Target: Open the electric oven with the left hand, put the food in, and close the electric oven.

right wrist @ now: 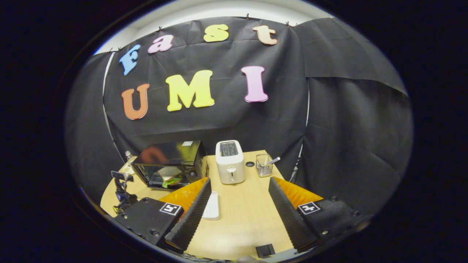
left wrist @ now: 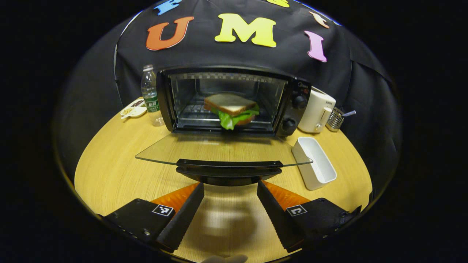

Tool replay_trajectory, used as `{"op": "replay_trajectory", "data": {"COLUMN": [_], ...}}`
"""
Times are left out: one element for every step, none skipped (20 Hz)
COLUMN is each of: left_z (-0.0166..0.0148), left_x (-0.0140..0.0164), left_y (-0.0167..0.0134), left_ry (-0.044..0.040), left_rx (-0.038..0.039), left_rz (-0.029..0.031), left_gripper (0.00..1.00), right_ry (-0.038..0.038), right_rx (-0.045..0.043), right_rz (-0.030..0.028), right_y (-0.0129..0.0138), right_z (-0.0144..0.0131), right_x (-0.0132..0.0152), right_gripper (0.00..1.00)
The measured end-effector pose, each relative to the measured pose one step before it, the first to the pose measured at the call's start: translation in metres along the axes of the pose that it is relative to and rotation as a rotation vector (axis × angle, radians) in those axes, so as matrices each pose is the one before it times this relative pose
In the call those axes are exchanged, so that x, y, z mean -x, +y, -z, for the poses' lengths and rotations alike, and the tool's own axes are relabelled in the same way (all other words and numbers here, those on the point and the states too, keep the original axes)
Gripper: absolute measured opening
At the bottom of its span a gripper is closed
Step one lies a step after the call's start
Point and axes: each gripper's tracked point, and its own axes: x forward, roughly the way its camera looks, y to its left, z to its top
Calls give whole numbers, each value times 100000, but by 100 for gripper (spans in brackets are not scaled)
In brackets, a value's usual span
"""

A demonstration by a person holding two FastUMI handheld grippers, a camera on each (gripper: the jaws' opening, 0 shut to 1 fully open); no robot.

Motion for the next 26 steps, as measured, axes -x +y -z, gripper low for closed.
{"op": "replay_trajectory", "data": {"left_z": [-1193, -1266, -1246, -1180, -933, -653, -781, -882, -881, -905, -730, -592, -453, -297, -81, 154, 108, 157, -7, 24, -146, -551, -253, -255, -622, -657], "left_x": [381, 87, -43, -180, -311, -173, -439, -468, -523, -474, -418, -485, -274, -65, -129, 55, 2, 67, 140, 166, 385, -3, 558, 712, 915, 1003], "left_y": [-34, -38, 19, 2, -30, 172, 192, 220, 63, 84, 133, -28, 113, 71, 37, -294, -113, -154, -77, 130, 29, 146, -109, -64, -134, -239], "left_ry": [-2147, -2179, -2084, -2077, -948, 125, -606, -558, -1041, -1429, -1066, -940, -533, -151, -81, 420, 262, 357, -172, -357, -682, -891, -1068, -983, -1773, -1934], "left_rx": [-348, -721, -767, -884, -417, -94, 443, 248, -29, -551, -988, -377, 307, 608, 698, 305, 136, 75, -497, -548, -89, -42, -274, -329, -457, -367], "left_rz": [-52, 102, 247, 370, 580, -93, 135, -301, 41, -166, -524, 106, -28, -287, -142, 41, -159, 386, 22, -125, -488, 250, -188, 74, 120, 235], "left_gripper": [96, 96, 95, 95, 95, 95, 95, 95, 95, 95, 95, 95, 95, 94, 94, 94, 94, 94, 94, 94, 94, 94, 94, 94, 94, 94], "right_ry": [359, -194, -533, 410, 174, -137, -3, -564, -796, -190, 33, -15, 101, 37, -109, -35, -63, 220, -36, 223, -154, -125, -311, -567, -555, -743], "right_rx": [-435, -881, -694, -276, -513, -668, -541, -656, -542, -185, -132, -393, -595, -833, -685, -172, 84, -32, -119, 63, 153, 326, 422, 561, 541, 292], "right_rz": [-66, 34, -31, 106, -126, -123, 221, 531, 601, 981, 818, 539, 578, 46, 119, 156, -142, -213, -566, -361, -667, -501, -692, -623, -726, -1137], "right_y": [55, 24, 58, 18, 61, 50, -56, -140, -296, -297, -263, -209, -260, -76, -7, -33, -5, 160, 173, 130, 217, 143, 164, 177, 97, 188], "right_z": [188, -25, -87, 244, 145, -16, 20, -193, -240, -1, 186, -4, -25, -45, -28, 13, 52, 5, -33, -50, -37, -87, -104, -209, -247, -280], "right_x": [-120, 64, -103, -77, 13, 50, 6, 261, 153, 117, 51, 156, 183, 134, -37, 19, -16, -10, 61, 33, -73, 111, 30, 150, 47, 125], "right_gripper": [100, 100, 100, 100, 100, 100, 100, 90, 100, 100, 100, 100, 100, 100, 100, 100, 100, 100, 100, 100, 100, 100, 100, 100, 100, 100]}}
